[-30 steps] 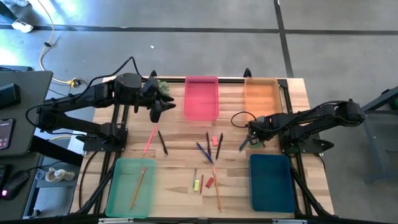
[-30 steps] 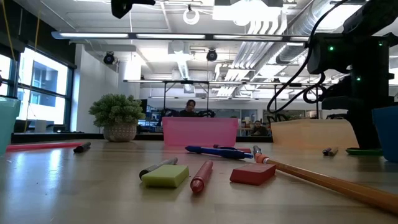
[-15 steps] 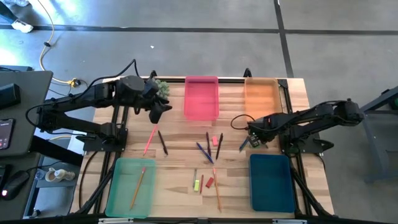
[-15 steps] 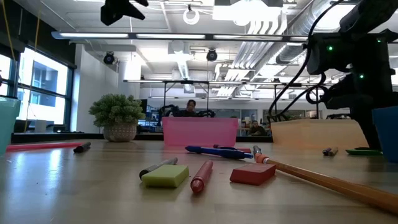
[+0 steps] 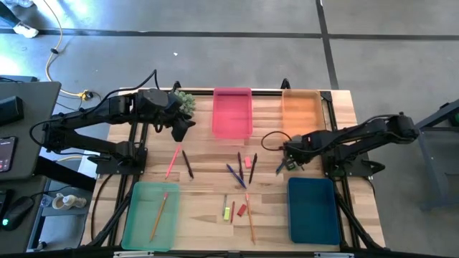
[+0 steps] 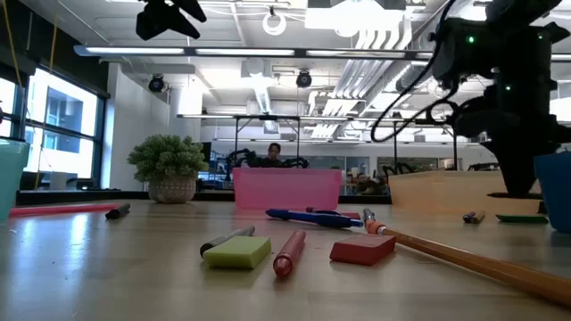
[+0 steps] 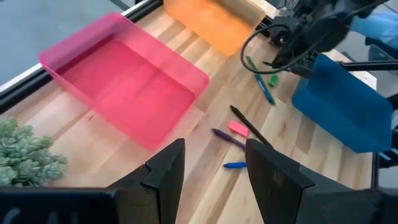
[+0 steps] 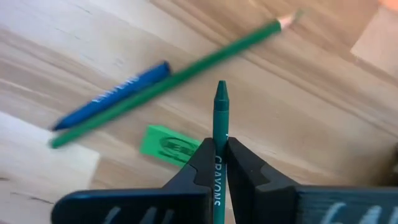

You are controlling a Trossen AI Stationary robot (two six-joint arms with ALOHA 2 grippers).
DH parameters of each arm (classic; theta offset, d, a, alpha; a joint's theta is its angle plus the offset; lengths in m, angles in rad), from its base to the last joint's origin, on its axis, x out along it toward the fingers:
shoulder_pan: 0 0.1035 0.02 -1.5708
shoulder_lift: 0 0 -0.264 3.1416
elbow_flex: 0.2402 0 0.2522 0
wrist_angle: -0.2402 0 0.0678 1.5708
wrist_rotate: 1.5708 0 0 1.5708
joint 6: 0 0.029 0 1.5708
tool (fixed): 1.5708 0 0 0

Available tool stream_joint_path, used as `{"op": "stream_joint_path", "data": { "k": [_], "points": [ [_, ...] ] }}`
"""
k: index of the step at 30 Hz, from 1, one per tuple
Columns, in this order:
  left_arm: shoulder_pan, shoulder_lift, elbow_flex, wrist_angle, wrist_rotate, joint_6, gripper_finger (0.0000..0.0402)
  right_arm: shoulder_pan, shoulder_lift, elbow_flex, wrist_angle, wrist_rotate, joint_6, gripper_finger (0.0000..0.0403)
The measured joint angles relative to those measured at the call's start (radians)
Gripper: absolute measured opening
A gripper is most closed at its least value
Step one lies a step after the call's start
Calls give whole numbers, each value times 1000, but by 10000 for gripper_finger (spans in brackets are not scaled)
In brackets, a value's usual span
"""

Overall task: Sort crayons/erasers/pens/pencils in bins
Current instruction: Put the green crayon into the orange bin

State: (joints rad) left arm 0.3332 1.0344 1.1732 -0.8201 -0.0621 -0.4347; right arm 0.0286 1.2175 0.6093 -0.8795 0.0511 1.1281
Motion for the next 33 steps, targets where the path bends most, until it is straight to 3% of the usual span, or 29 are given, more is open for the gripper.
{"op": "stream_joint_path", "data": {
  "k": [18,25,33],
  "points": [
    [0,0,0,1,-3,84,156,-34,-1,202,-27,193,33,5],
    [0,0,0,1,-3,124,156,-133,-1,295,-104,279,-53,5],
    [0,32,0,1,-35,88,156,-351,-1,326,-119,286,-304,5]
  ]
}}
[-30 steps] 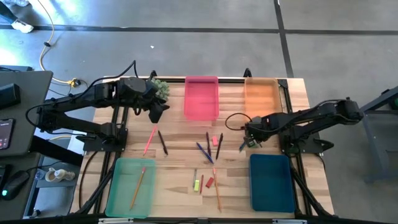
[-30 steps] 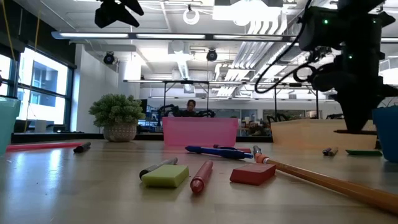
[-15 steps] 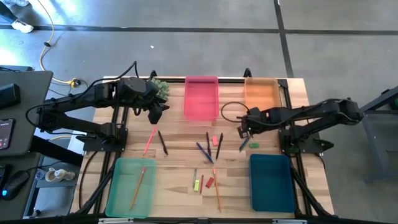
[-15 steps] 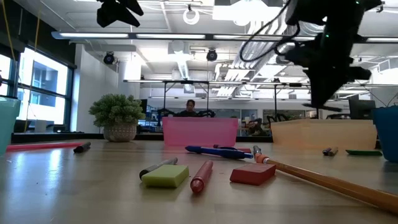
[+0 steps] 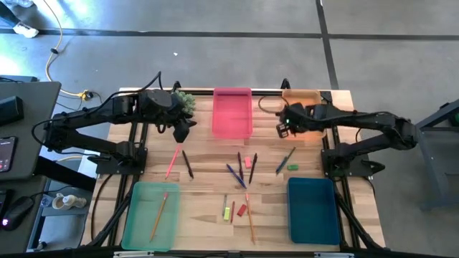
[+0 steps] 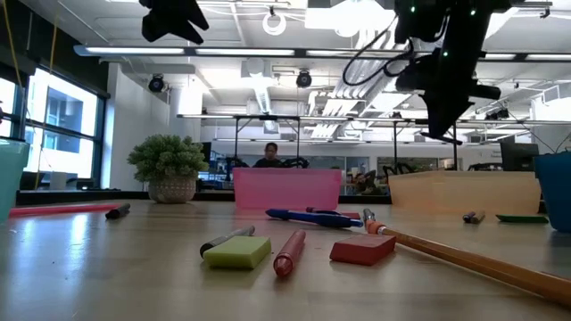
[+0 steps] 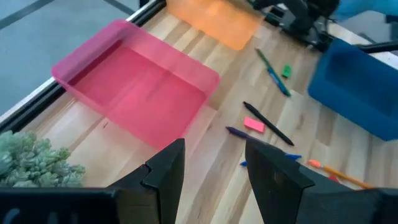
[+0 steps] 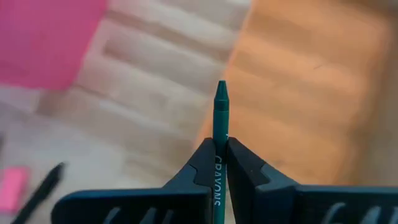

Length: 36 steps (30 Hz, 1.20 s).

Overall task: Sort crayons/erasers/pens/pencils in bins
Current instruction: Put the green crayon into the orange bin

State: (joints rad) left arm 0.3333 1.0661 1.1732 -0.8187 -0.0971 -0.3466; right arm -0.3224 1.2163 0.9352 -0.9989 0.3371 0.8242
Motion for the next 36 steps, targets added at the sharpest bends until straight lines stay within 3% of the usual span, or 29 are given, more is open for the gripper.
{"op": "stream_joint_path", "data": {
  "k": [14,18,29,36],
  "points": [
    [0,180,0,62,-19,-59,156,-429,11,0,161,-21,-511,5],
    [0,230,0,133,-11,-26,156,-521,63,0,204,-87,-600,5],
    [-2,308,0,200,7,0,156,-607,307,-1,260,-173,-697,5],
    [-27,334,0,212,8,25,156,-631,397,-1,293,-192,-705,5]
  ]
}}
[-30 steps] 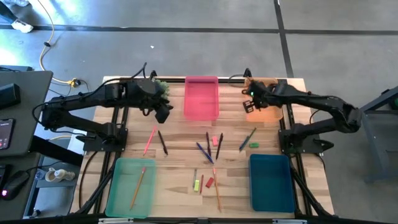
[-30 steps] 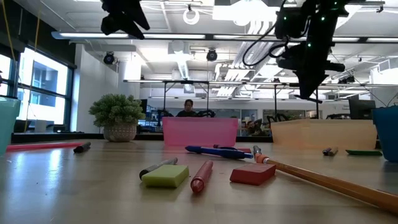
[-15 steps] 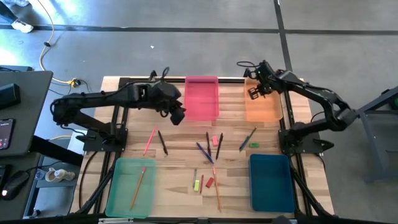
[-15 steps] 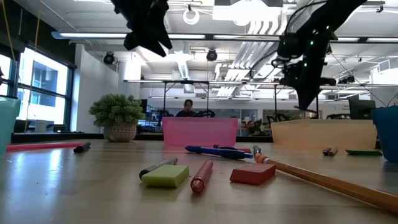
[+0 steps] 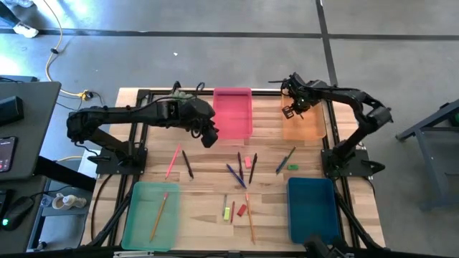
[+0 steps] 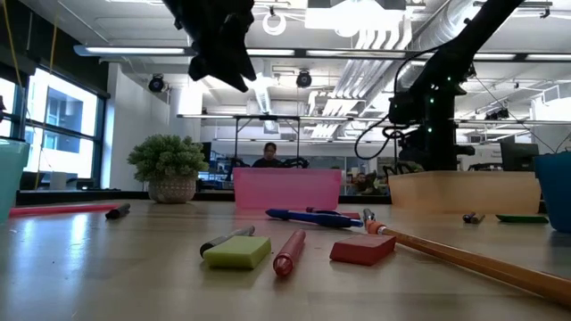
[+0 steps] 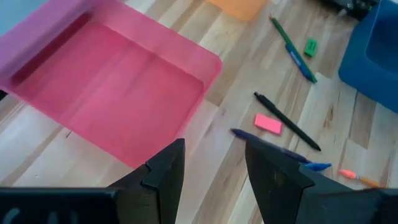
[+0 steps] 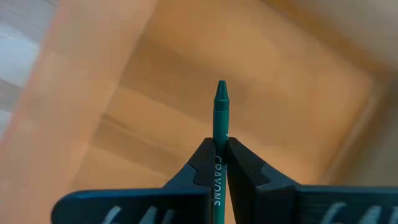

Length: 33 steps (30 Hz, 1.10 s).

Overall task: Sort crayons/erasers/pens/pencils in bins
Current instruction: Put the green crayon into the orange bin, then put the blue pen into the red bin

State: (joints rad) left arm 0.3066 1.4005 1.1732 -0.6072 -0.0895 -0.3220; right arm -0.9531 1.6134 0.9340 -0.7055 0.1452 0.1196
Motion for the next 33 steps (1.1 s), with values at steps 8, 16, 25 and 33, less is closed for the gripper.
{"op": "stream_joint_path", "data": {
  "k": [8,16,25,33],
  "points": [
    [-48,39,0,68,3,148,156,-10,3,0,-18,-17,17,73],
    [-65,91,0,152,114,289,160,0,-138,0,-45,-90,135,128],
    [-80,97,5,160,111,441,217,124,-434,0,-91,-98,320,128],
    [-87,96,77,159,112,531,219,285,-569,0,-91,-67,523,128]
  ]
}}
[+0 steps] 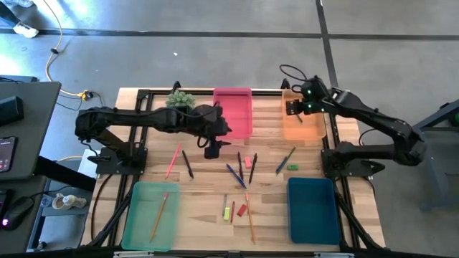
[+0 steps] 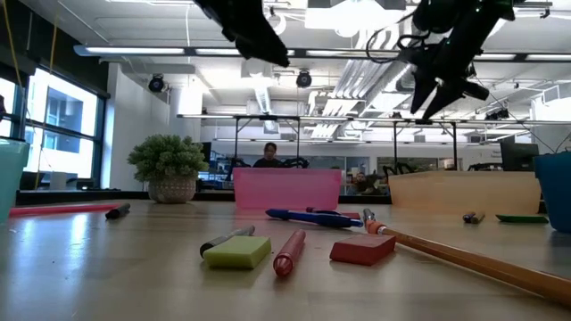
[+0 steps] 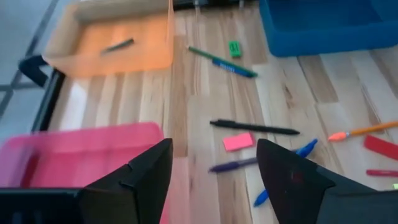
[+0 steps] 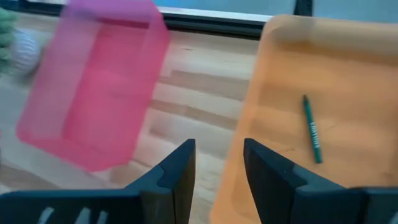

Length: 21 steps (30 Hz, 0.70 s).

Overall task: Sort crayons/erasers/pens/pencils in bins
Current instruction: Put the blue pen into the red bin

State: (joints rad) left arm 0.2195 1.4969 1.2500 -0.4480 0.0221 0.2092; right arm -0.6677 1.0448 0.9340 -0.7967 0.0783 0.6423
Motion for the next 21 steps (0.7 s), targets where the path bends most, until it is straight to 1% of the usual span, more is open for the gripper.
{"op": "stream_joint_path", "data": {
  "k": [5,9,15,21],
  "points": [
    [-13,2,13,5,19,5,207,78,-11,0,0,40,92,128],
    [-51,44,13,0,29,12,203,126,-10,0,-1,72,131,128],
    [-113,149,14,11,12,53,202,155,-10,0,-1,87,138,128],
    [-170,264,13,33,-4,56,202,158,-10,0,-10,86,134,128]
  ]
}}
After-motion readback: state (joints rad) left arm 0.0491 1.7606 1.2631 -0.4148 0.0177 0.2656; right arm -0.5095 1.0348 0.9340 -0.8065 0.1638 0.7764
